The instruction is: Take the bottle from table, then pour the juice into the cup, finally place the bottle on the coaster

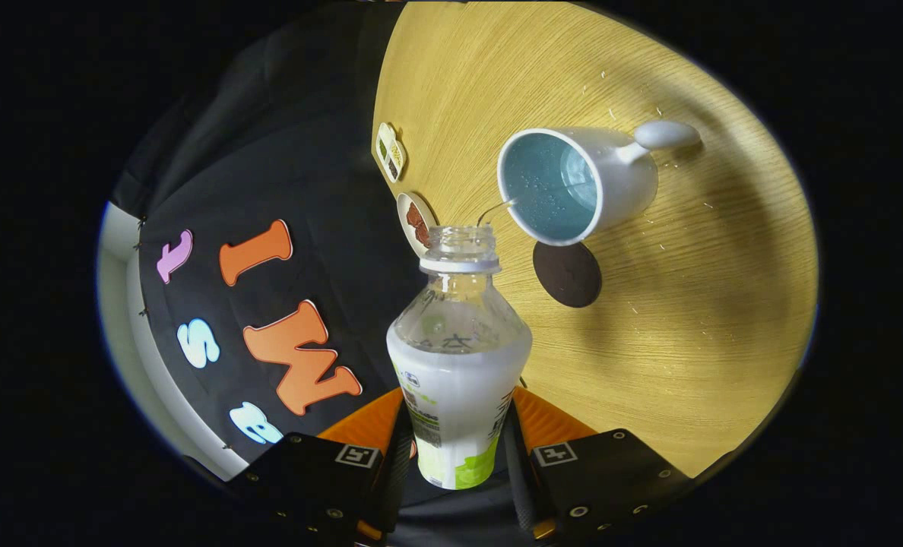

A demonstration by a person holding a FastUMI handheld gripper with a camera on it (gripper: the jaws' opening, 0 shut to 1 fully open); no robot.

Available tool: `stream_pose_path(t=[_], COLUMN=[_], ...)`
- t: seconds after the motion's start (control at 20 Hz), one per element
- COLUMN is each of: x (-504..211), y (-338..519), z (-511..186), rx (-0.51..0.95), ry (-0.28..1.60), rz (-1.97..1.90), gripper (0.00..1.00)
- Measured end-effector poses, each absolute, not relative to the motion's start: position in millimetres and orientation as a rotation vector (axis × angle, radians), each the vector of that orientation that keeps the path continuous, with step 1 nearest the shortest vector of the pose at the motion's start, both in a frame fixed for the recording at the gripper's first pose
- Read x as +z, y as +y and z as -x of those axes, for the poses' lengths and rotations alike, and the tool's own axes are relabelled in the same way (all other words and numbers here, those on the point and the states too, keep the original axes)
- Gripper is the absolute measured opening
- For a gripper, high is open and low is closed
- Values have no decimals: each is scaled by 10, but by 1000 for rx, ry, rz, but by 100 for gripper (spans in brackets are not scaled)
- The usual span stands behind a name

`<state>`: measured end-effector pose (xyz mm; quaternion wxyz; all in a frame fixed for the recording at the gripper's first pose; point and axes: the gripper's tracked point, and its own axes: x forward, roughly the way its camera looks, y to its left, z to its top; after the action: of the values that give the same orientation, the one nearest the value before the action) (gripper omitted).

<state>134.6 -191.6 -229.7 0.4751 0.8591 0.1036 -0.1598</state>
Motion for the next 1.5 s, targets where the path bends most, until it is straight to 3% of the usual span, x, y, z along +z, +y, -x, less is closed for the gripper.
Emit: stream_pose_path(t=[1.5], x=[-2319], y=[-1932], z=[-1357], rx=[-381], ry=[260], rz=[-2181], gripper=[59])
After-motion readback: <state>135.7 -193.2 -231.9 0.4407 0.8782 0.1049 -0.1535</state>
